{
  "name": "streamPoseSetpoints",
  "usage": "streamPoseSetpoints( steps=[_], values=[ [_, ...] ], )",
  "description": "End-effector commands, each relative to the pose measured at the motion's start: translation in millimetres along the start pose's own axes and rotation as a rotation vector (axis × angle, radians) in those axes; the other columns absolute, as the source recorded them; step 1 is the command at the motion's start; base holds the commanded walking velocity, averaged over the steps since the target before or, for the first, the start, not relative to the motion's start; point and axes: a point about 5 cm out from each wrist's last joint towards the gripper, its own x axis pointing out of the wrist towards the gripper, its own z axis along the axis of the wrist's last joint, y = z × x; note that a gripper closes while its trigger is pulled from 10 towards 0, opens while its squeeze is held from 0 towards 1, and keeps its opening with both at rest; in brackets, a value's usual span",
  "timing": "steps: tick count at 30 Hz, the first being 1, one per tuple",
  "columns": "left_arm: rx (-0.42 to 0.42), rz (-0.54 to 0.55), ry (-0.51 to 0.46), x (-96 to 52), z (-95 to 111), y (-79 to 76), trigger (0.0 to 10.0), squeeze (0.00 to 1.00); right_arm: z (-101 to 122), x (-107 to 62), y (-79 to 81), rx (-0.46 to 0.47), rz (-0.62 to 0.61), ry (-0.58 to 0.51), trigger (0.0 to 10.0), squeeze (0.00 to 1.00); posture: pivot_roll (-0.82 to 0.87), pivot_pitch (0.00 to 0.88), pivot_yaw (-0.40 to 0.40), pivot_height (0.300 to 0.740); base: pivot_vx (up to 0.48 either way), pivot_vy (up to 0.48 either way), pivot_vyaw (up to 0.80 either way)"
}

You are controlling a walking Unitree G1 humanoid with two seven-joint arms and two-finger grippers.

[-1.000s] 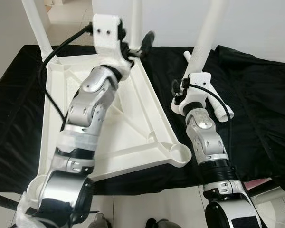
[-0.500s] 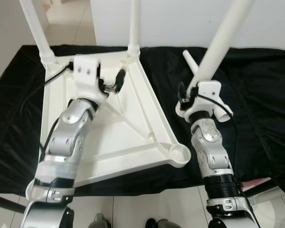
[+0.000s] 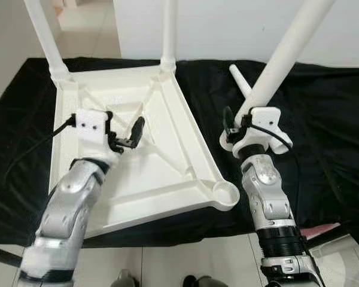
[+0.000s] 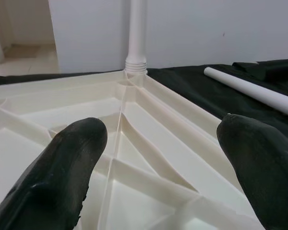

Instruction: Building children table

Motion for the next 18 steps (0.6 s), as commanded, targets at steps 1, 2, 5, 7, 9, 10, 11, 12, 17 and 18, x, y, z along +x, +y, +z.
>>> streamPoseSetpoints(
  steps=[1,2,5,7,9,10,11,12,17,18],
  values=[
    [0.000,-0.290,-0.003,-3.6,2.8,-17.7,10.0,0.00,-0.2,-2.2,-0.8,0.013,-0.002,0.002,10.0,0.00,0.00,0.084,-0.039,0.740,0.000,0.000,0.00],
    [-0.004,-0.320,-0.002,-7.6,3.3,-20.7,10.0,0.00,-0.3,-2.5,-1.3,0.014,-0.006,0.004,10.0,0.00,0.00,0.084,-0.039,0.740,0.000,0.000,0.00],
    [-0.008,-0.403,0.019,-17.0,1.5,-27.8,10.0,0.00,-1.2,-3.6,-1.4,0.010,-0.003,0.008,10.0,0.00,0.00,0.085,-0.038,0.740,0.000,0.000,0.00],
    [0.023,-0.534,0.062,-28.1,-2.4,-40.7,10.0,0.00,-3.2,-5.6,-0.7,-0.008,0.010,0.013,10.0,0.00,0.01,0.086,-0.041,0.740,0.000,0.000,0.00],
    [0.033,-0.580,0.081,-31.6,-4.0,-45.9,10.0,0.00,-3.9,-6.2,-0.4,-0.013,0.014,0.015,10.0,0.00,0.01,0.085,-0.041,0.740,0.000,0.000,0.00],
    [0.032,-0.620,0.110,-34.5,-7.4,-51.6,10.0,0.00,-4.2,-6.3,-0.5,-0.016,0.016,0.016,10.0,0.00,0.01,0.086,-0.042,0.740,0.000,0.000,0.00],
    [0.032,-0.620,0.110,-34.5,-7.4,-51.6,10.0,0.00,-4.2,-6.3,-0.5,-0.016,0.016,0.016,10.0,0.00,0.01,0.086,-0.042,0.740,0.000,0.000,0.00],
    [0.057,-0.682,0.153,-39.3,-15.2,-61.2,10.0,0.00,-4.0,-5.9,-1.0,-0.022,0.014,0.014,10.0,0.00,0.01,0.085,-0.042,0.740,0.000,0.000,0.00],
    [0.164,-0.755,0.221,-43.5,-31.7,-68.6,10.0,0.00,-3.2,-5.0,-1.1,-0.029,0.013,0.011,10.0,0.00,0.00,0.085,-0.041,0.740,0.000,0.000,0.00],
    [0.157,-0.764,0.237,-43.8,-33.4,-69.3,10.0,0.00,-3.2,-5.3,-1.5,-0.031,0.012,0.012,10.0,0.00,-0.01,0.086,-0.039,0.740,0.000,0.000,0.00]
  ],
)
